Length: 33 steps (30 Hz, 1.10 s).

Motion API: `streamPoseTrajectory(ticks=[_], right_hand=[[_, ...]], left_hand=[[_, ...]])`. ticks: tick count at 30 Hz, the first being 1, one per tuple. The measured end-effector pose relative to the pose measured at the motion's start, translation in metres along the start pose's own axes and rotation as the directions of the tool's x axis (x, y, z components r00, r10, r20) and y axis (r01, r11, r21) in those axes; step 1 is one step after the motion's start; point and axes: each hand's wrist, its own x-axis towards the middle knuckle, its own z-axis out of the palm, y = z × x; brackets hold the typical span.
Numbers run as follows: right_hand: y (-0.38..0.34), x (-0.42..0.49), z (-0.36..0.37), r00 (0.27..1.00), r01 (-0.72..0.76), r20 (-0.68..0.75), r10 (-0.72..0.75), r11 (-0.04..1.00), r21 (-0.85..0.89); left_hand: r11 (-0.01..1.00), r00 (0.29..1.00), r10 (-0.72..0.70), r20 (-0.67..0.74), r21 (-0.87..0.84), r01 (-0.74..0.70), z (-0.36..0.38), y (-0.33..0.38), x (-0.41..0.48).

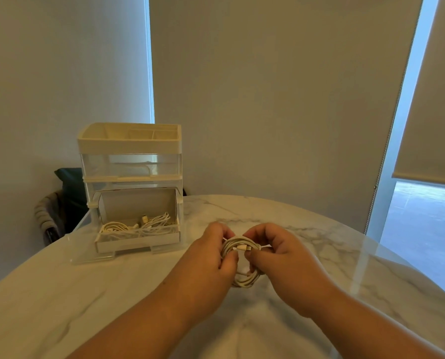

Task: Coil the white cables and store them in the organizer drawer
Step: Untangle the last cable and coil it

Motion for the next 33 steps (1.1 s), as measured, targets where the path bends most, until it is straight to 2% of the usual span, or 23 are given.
streamPoseTrajectory(ticks=[4,7,11,16,22,28,33], right_hand=[[-0.0012,-0.0016,-0.0018,0.999,0.029,-0.013,-0.029,0.998,-0.052],[0.0001,-0.0009,-0.0016,0.999,0.032,-0.029,-0.032,0.999,-0.014],[0.0043,0.0006,-0.0017,0.996,0.036,-0.079,-0.040,0.998,-0.046],[0.0040,0.0006,-0.0021,0.995,0.019,-0.097,-0.024,0.998,-0.056],[0.0010,0.0026,-0.0006,0.990,-0.040,-0.129,0.053,0.994,0.103],[-0.0029,0.0040,-0.0041,1.000,-0.011,-0.003,0.011,0.996,0.086],[0.0007,0.0030,-0.0039,1.000,-0.006,-0.008,0.006,1.000,0.020]], left_hand=[[0.988,0.996,-0.082,-0.029,-0.135,0.077,0.0033,-0.0003,0.0003],[0.966,0.992,-0.103,-0.069,-0.243,0.083,0.0041,0.0016,-0.0006],[0.942,0.984,-0.134,-0.118,-0.325,0.089,0.0019,0.0022,0.0002],[0.949,0.981,-0.129,-0.144,-0.306,0.080,0.0023,-0.0007,0.0008],[0.958,0.981,-0.102,-0.168,-0.283,0.052,0.0039,-0.0011,0.0008],[0.952,0.974,-0.079,-0.214,-0.307,0.010,0.0016,0.0012,0.0004],[0.994,0.970,-0.006,-0.243,-0.112,-0.022,0.0009,-0.0025,0.0015]])
